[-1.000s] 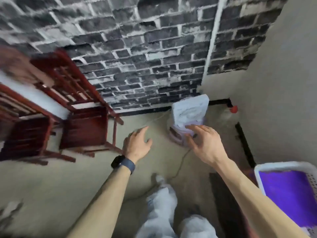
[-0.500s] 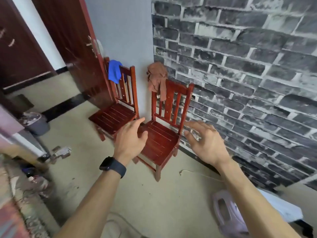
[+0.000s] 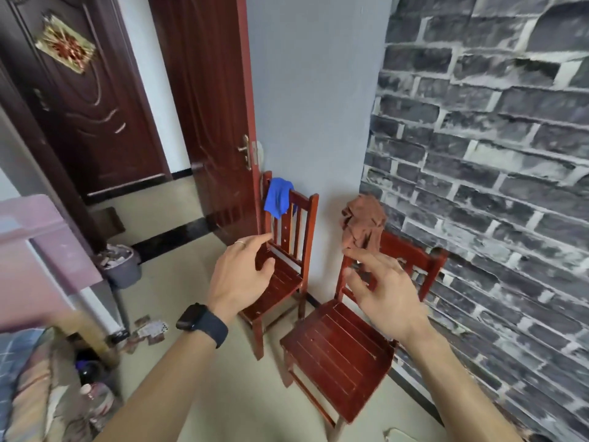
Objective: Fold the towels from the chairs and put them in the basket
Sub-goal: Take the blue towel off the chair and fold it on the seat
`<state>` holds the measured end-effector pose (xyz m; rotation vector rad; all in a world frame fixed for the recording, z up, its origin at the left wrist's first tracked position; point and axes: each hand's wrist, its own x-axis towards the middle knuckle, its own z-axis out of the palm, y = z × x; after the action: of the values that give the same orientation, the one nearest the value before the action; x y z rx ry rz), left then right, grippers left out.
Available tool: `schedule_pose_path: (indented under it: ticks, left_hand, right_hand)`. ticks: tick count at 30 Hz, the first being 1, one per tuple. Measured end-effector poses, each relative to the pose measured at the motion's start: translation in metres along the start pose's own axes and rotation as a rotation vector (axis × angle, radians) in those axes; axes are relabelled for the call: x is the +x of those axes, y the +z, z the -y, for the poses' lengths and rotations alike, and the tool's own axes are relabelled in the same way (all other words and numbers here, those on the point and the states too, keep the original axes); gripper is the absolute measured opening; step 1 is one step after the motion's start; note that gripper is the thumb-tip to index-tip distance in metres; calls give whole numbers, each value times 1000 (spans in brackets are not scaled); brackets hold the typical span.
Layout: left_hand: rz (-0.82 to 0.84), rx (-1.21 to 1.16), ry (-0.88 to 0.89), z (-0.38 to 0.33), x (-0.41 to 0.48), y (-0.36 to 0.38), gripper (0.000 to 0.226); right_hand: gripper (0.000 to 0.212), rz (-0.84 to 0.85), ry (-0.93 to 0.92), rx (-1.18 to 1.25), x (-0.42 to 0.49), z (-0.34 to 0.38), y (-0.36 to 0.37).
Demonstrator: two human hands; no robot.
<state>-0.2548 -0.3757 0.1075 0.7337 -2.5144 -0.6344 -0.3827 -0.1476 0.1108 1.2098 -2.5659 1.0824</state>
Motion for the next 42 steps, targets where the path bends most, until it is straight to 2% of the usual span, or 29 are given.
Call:
schedule_pose_path:
  ticks: [5,14,18,21,24,31,37,40,42]
  left_hand:
    - [8,32,-22,40,72,5,49]
    - [-26,67,-41,94,250,16,49]
    - [-23,71,-56,120,320,25,48]
    - [15,62,-60,143,360,37,47]
    - [65,59,-64,169,402,54,48]
    - [243,58,-8,231,521,116,50]
    - [456,48,108,269,624,197,56]
    - [485,78,178,279,664,236,61]
    - [486,121,196,284,685,260,69]
  right_hand:
    - [34,20,-26,20,76,-10,40]
    - [33,28,-98,52,266,-38,109]
    - [40,52,-75,47,340,-59,146]
    - [35,78,-44,33,380,-71,177]
    - [43,117,-8,-25,416,-84,209]
    - [48,162,174,-194,501,-128,296]
    - [67,337,518,-435,548,-168,373]
    - [74,440,661,-456,548,-181,413]
    - [74,450,696,-487,539,-184,438]
